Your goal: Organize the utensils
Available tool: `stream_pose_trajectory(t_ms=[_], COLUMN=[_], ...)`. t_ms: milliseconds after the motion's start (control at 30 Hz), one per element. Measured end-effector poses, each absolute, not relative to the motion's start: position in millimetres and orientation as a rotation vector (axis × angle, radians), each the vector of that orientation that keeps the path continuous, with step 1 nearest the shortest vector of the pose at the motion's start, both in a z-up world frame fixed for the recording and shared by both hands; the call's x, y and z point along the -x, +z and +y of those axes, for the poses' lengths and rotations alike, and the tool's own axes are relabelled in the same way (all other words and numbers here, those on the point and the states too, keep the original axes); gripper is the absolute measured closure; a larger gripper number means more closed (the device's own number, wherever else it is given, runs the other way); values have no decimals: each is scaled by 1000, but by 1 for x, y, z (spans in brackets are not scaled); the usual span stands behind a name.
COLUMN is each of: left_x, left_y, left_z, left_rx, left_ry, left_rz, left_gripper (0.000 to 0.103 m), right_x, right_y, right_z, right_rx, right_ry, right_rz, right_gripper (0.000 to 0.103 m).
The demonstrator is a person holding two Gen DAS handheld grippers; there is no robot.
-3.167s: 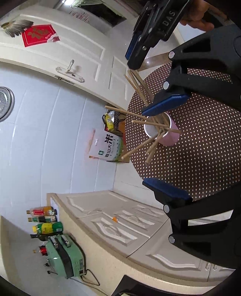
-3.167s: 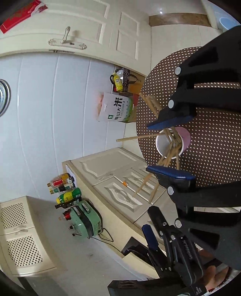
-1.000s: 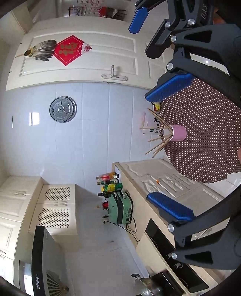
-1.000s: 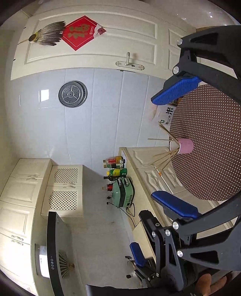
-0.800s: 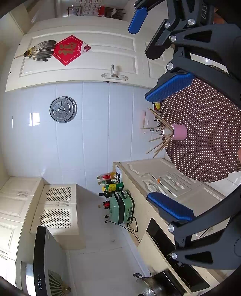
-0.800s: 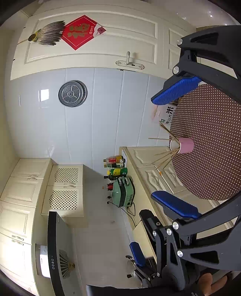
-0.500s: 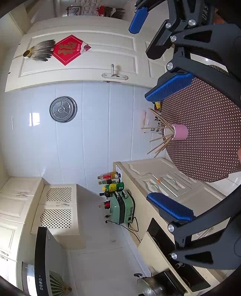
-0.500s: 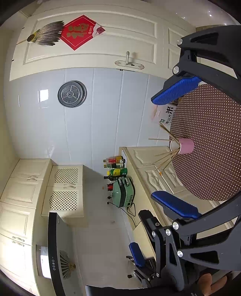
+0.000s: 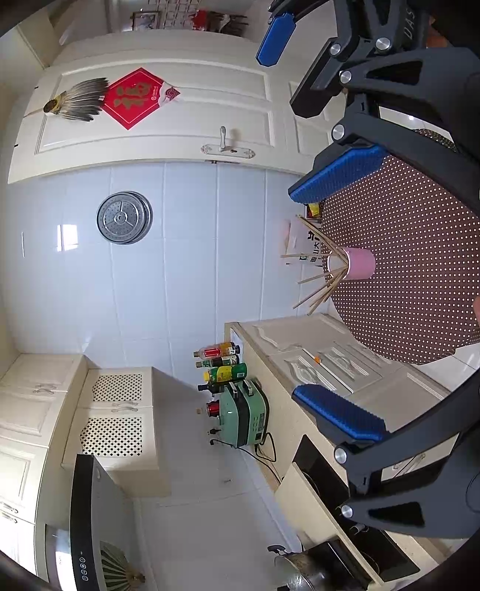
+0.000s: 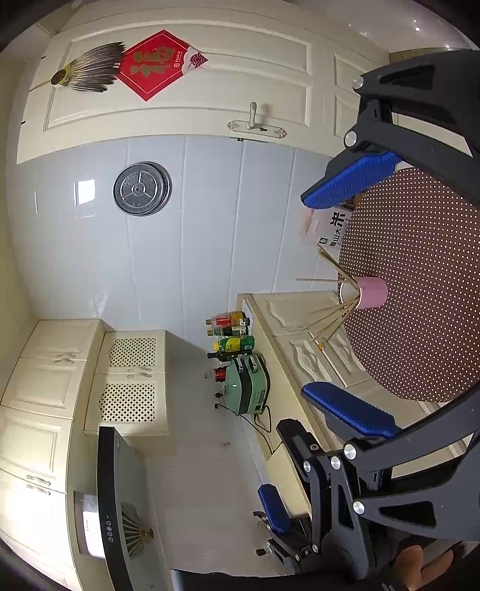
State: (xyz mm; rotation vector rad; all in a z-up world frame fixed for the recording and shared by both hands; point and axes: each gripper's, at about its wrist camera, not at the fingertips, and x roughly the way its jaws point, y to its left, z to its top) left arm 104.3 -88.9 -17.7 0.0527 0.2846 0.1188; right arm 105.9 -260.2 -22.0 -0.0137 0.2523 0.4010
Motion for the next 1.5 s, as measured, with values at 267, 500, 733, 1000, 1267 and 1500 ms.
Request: stream_pose_trajectory(t_ms=[267,500,733,1000,1267,1500], left_x=[-111,-116,-118,-117,-119,-121], left_y=[-17,-17,-16,-19,-18,-17], left_z=[-91,-94,-99,-99,-95,-94], left_rx=[-59,-61,-68,-76,-76,-79], left_ry=[127,131,132,140,144,152], left_rz=[291,300,298,288,291,290], left_gripper=[7,7,7,7,7,7], right_x=[-111,-114,-117,-119,-123,-125], right_y=[-22,-23,-22,-24,-24,-24], right_z=[-261,-263,-266,-265,-262,-260], right_rx=[5,1,-6,-9,-12,-14], right_ry=[404,408,404,402,409,417], right_rz=[260,268,269,270,272,272], right_gripper=[10,10,10,10,10,10])
